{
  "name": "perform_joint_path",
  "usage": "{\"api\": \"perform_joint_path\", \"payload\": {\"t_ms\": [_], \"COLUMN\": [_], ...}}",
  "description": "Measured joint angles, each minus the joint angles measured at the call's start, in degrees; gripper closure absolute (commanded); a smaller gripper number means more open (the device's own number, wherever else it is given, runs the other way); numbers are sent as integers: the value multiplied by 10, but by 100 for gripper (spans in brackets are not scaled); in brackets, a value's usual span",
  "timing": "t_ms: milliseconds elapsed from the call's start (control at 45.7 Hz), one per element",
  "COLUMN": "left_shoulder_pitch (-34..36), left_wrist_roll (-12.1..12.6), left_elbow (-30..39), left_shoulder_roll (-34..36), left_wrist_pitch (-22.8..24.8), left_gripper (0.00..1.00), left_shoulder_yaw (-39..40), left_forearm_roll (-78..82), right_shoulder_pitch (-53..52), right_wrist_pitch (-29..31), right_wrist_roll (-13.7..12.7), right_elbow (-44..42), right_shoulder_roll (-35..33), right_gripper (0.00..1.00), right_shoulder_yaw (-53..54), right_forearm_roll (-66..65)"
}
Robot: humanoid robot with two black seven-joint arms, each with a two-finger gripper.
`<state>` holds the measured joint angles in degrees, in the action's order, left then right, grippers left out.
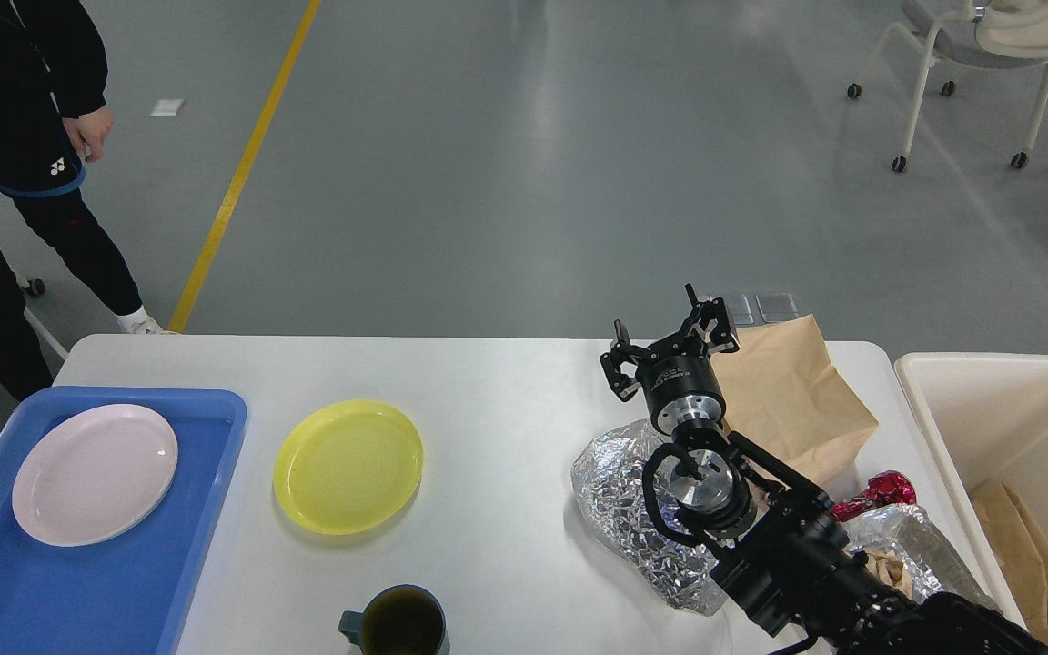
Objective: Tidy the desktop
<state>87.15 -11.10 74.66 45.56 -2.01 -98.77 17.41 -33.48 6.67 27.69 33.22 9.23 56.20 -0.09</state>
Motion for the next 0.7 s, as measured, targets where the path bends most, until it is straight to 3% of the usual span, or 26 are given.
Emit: {"api": "perform_joint_path", "payload": {"t_ms": [219, 460, 504, 547, 613, 635, 657, 701], "left_shoulder_pitch": [-119, -151, -152, -152, -152, -153, -153, -153], "left_wrist_roll": [9, 10, 10, 10, 10, 10, 8, 7], "left_elbow": [-68, -76, -76, -77, -79, -79, -80, -80], "left_shoulder_roll": [23, 19, 19, 19, 21, 22, 24, 26], "left_wrist_pitch": [-4, -3, -3, -3, -1, -1, 0, 0], "left_gripper": [100, 96, 83, 61, 39, 27, 3, 2], "left_shoulder_yaw": [121, 142, 142, 141, 139, 139, 138, 138], "left_forearm_roll": [-12, -15, -15, -15, -15, -15, -15, -15], "right_shoulder_pitch": [0, 1, 1, 1, 0, 0, 0, 0], "right_wrist_pitch": [0, -1, -1, -1, -1, -1, -1, -1], "right_wrist_roll": [0, 0, 0, 0, 0, 0, 0, 0], "right_elbow": [0, 0, 0, 0, 0, 0, 0, 0], "right_shoulder_roll": [0, 0, 0, 0, 0, 0, 0, 0], "right_gripper": [0, 0, 0, 0, 0, 0, 0, 0], "right_shoulder_yaw": [0, 0, 0, 0, 0, 0, 0, 0], "right_forearm_roll": [0, 0, 0, 0, 0, 0, 0, 0]}}
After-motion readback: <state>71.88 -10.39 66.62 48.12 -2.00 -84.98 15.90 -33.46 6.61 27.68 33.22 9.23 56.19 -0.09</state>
